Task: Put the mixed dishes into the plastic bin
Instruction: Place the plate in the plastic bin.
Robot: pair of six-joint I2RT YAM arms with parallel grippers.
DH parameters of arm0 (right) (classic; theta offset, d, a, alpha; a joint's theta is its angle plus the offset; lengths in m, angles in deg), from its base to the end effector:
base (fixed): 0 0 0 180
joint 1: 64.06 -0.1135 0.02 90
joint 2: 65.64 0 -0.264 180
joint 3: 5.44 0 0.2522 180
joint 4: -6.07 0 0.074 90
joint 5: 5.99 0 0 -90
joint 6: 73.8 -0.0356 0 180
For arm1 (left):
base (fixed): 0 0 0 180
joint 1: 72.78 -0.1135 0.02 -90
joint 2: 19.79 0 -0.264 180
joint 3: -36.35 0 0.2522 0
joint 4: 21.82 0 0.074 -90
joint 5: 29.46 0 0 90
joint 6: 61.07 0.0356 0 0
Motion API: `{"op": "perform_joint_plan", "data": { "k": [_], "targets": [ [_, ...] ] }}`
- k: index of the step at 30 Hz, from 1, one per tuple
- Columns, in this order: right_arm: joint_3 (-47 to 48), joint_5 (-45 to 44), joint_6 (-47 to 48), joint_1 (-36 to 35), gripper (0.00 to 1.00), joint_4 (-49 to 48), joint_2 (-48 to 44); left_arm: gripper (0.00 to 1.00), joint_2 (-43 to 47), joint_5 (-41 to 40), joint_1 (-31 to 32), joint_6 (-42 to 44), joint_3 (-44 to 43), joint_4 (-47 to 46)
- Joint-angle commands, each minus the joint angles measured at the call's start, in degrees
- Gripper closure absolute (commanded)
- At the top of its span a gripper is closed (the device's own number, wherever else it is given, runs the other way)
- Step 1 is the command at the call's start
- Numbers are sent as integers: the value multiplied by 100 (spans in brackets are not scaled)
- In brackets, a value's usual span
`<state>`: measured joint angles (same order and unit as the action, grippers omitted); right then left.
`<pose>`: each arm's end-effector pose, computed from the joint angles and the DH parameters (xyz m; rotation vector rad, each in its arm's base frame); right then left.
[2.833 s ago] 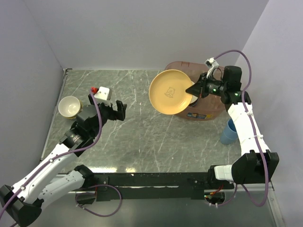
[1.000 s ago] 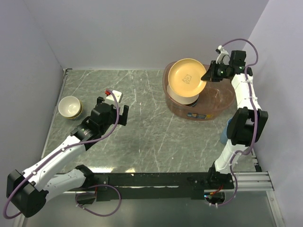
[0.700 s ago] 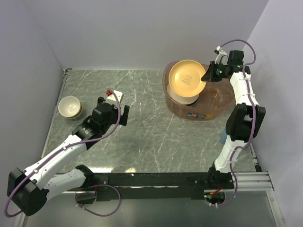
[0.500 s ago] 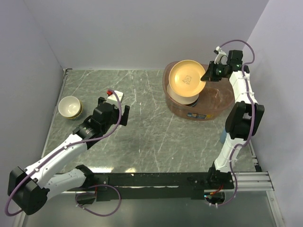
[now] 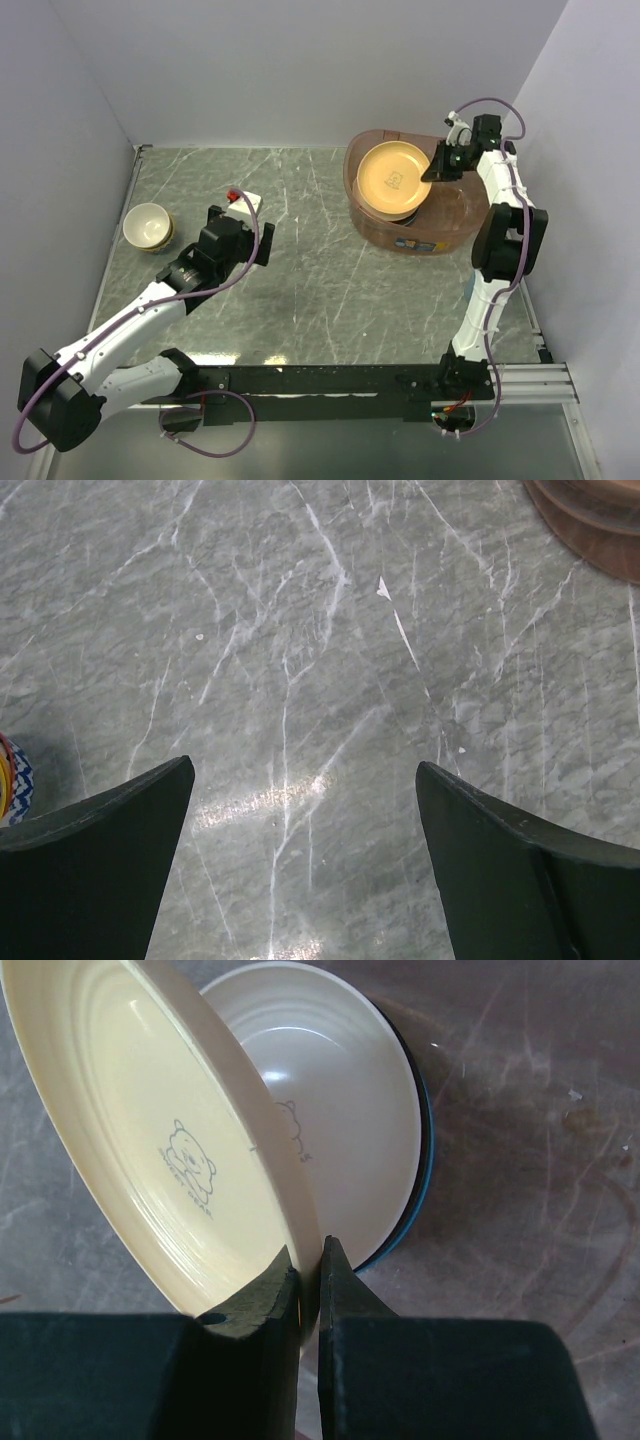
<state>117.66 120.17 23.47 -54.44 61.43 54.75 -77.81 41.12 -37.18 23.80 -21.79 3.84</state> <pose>0.4647 -0.0575 0.2715 -0.2101 2.3440 0.6393 0.1934 -0.1239 0.2916 0.3142 1.9665 -0.1168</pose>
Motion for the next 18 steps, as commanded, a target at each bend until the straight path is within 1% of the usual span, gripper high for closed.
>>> {"op": "perform_joint_plan", "data": {
  "k": [1,4,5,7,8,10,11,13,14,15,16,18],
  "targets": [
    [430,-56,73,-93,92,-4,150,1,-60,-97,-9,82,-194,-135],
    [492,-118,134,-172,79,84,282,1,-34,-71,-17,64,-185,-144],
    [509,-153,143,-198,74,93,308,1,1,-71,-17,64,-185,-153],
    [544,-206,161,-251,67,120,352,1,54,-45,-17,47,-159,-197],
    [562,-241,161,-260,61,129,370,1,97,-36,-44,47,-133,-206],
    [588,-285,170,-277,50,146,370,1,124,-9,-61,38,-132,-241],
    [597,-329,178,-277,41,155,362,1,142,-9,-70,38,-124,-232],
    [641,-399,222,-277,35,207,318,1,142,8,-79,20,-132,-223],
    [650,-452,249,-277,28,225,291,1,150,17,-88,12,-132,-223],
    [650,-548,266,-269,24,234,195,1,151,26,-96,12,-141,-223],
    [633,-627,310,-268,17,251,142,1,159,35,-105,3,-141,-223],
    [580,-768,345,-277,10,243,-103,1,194,43,-132,-15,-141,-223]
  ]
}}
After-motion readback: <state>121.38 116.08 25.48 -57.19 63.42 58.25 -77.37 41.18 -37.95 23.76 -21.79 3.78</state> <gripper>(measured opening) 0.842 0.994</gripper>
